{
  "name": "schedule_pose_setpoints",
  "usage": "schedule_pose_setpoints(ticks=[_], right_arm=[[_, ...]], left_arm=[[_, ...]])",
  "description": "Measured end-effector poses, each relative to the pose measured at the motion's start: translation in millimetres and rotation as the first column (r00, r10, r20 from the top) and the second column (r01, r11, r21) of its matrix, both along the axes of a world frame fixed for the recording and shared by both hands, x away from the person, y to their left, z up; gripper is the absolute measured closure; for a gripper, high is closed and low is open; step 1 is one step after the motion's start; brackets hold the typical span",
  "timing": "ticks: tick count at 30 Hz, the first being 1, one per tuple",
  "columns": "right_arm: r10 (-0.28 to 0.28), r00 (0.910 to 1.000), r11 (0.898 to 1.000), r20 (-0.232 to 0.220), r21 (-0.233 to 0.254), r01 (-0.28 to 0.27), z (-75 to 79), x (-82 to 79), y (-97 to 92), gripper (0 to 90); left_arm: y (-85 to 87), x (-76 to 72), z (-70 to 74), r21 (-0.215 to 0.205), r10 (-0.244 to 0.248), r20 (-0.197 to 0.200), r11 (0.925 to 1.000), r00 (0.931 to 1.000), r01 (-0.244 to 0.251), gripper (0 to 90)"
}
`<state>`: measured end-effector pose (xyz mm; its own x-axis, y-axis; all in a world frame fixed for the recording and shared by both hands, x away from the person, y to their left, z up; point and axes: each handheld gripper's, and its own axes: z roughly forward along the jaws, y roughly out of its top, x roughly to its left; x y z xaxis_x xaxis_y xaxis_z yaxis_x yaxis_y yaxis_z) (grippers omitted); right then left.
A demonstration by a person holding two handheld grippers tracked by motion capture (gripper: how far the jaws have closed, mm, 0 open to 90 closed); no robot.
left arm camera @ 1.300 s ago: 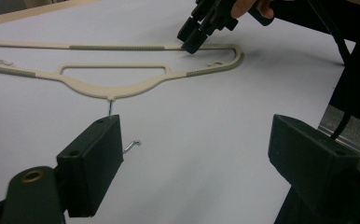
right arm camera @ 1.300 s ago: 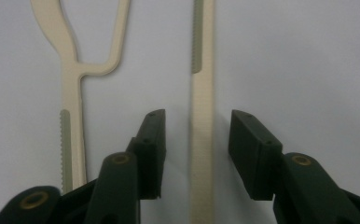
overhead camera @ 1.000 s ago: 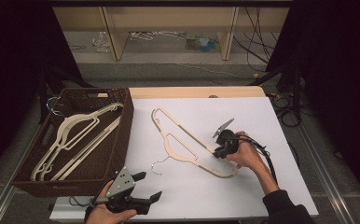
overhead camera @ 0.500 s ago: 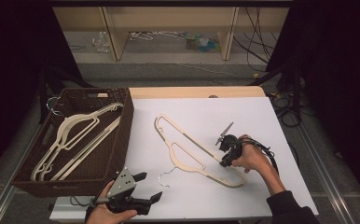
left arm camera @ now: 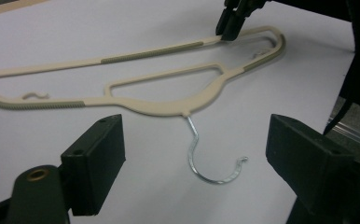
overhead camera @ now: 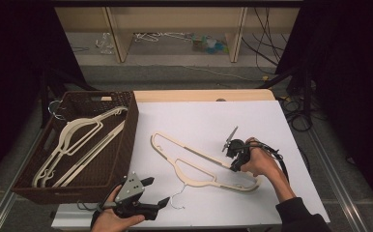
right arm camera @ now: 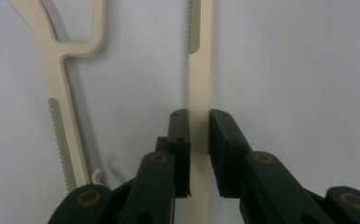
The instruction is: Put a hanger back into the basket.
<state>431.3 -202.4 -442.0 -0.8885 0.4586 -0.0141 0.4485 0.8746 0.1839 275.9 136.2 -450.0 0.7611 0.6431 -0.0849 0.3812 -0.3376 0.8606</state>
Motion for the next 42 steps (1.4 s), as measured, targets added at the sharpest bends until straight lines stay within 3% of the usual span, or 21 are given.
schedule_pose_setpoints(ticks=[4, 5, 8, 10, 11, 12, 13, 14, 17, 20, 21, 22, 23, 26, 27, 32, 34, 36, 40, 41, 42], right_arm=[[0.023, 0.9996, 0.999, 0.017, -0.024, -0.023, 8.8, -3.5, 1.7, 79.5], [0.033, 0.9991, 0.999, 0.026, -0.030, -0.032, 15.2, -4.9, 3.0, 79.5], [0.040, 0.9985, 0.999, 0.036, -0.035, -0.039, 21.2, -6.5, 3.5, 79.5], [0.058, 0.9970, 0.997, 0.051, -0.051, -0.055, 30.3, -8.5, 4.4, 79.5], [0.058, 0.9970, 0.997, 0.051, -0.051, -0.055, 30.3, -8.5, 4.4, 79.5], [0.064, 0.9963, 0.997, 0.057, -0.052, -0.061, 36.6, -9.6, 5.0, 79.5], [0.080, 0.9950, 0.996, 0.061, -0.056, -0.076, 39.1, -9.2, 4.7, 79.5], [0.080, 0.9950, 0.996, 0.061, -0.056, -0.076, 39.1, -9.2, 4.7, 79.5], [0.075, 0.9948, 0.996, 0.069, -0.059, -0.071, 46.2, -11.3, 3.8, 79.6], [0.088, 0.9943, 0.994, 0.061, -0.063, -0.084, 48.2, -10.6, 1.5, 79.6], [0.076, 0.9952, 0.995, 0.062, -0.073, -0.072, 48.4, -10.9, 2.1, 79.6], [0.091, 0.9941, 0.993, 0.059, -0.075, -0.087, 47.9, -9.6, 2.3, 79.6], [0.113, 0.9909, 0.991, 0.073, -0.087, -0.106, 47.2, -7.3, 2.0, 79.6], [0.110, 0.9911, 0.990, 0.074, -0.092, -0.104, 47.6, -6.8, 2.5, 79.6], [0.097, 0.9930, 0.992, 0.067, -0.088, -0.091, 49.1, -8.1, 3.2, 79.6], [0.099, 0.9925, 0.992, 0.071, -0.083, -0.093, 50.2, -8.3, 3.8, 79.6], [0.101, 0.9927, 0.992, 0.065, -0.080, -0.096, 50.0, -8.1, 3.7, 79.6], [0.117, 0.9907, 0.991, 0.070, -0.077, -0.111, 49.5, -6.2, 2.2, 79.6], [0.101, 0.9928, 0.992, 0.065, -0.077, -0.096, 48.7, -6.6, 1.5, 79.6], [0.101, 0.9928, 0.992, 0.065, -0.077, -0.096, 48.7, -6.6, 1.5, 79.6], [0.101, 0.9938, 0.994, 0.045, -0.042, -0.100, 46.6, -5.2, -0.6, 79.4]], left_arm=[[-8.0, 10.3, -7.5, 0.060, -0.023, 0.024, 0.9980, 0.9995, 0.021, 22.0], [-11.1, 16.4, -9.8, 0.114, -0.048, 0.048, 0.9926, 0.9977, 0.042, 22.1], [-16.0, 21.9, -12.9, 0.130, -0.061, 0.067, 0.9901, 0.9959, 0.051, 23.5], [-23.0, 31.9, -18.5, 0.204, -0.086, 0.095, 0.9767, 0.9918, 0.065, 24.4], [-23.0, 31.9, -18.5, 0.204, -0.086, 0.095, 0.9767, 0.9918, 0.065, 25.0], [-25.3, 34.9, -19.8, 0.228, -0.097, 0.097, 0.9709, 0.9905, 0.073, 25.6], [-30.0, 40.8, -22.6, 0.269, -0.111, 0.104, 0.9598, 0.9883, 0.080, 25.6], [-30.0, 40.8, -22.6, 0.269, -0.111, 0.104, 0.9598, 0.9883, 0.080, 25.7], [-38.6, 48.7, -28.6, 0.312, -0.137, 0.133, 0.9460, 0.9817, 0.089, 27.7], [-41.4, 53.9, -33.1, 0.384, -0.163, 0.128, 0.9177, 0.9782, 0.103, 27.8], [-43.2, 55.0, -34.2, 0.397, -0.171, 0.127, 0.9115, 0.9771, 0.108, 27.8], [-43.2, 55.0, -34.2, 0.397, -0.171, 0.127, 0.9115, 0.9771, 0.108, 27.8], [-47.2, 56.4, -36.4, 0.425, -0.177, 0.142, 0.8996, 0.9741, 0.101, 27.9], [-51.3, 54.6, -37.8, 0.445, -0.157, 0.157, 0.8925, 0.9751, 0.072, 28.6], [-54.3, 56.8, -36.8, 0.472, -0.173, 0.178, 0.8787, 0.9686, 0.071, 28.8], [-62.1, 59.8, -38.2, 0.506, -0.183, 0.210, 0.8608, 0.9604, 0.053, 28.5], [-66.0, 60.9, -38.7, 0.508, -0.189, 0.222, 0.8599, 0.9566, 0.052, 28.2], [-69.6, 61.8, -38.6, 0.521, -0.207, 0.223, 0.8512, 0.9526, 0.063, 26.2], [-72.0, 62.3, -38.1, 0.531, -0.226, 0.232, 0.8441, 0.9459, 0.072, 25.5], [-74.0, 51.6, -43.2, 0.451, -0.077, 0.239, 0.8919, 0.9680, -0.040, 25.5], [-74.5, 48.8, -44.1, 0.412, -0.069, 0.209, 0.9107, 0.9754, -0.024, 29.8]])
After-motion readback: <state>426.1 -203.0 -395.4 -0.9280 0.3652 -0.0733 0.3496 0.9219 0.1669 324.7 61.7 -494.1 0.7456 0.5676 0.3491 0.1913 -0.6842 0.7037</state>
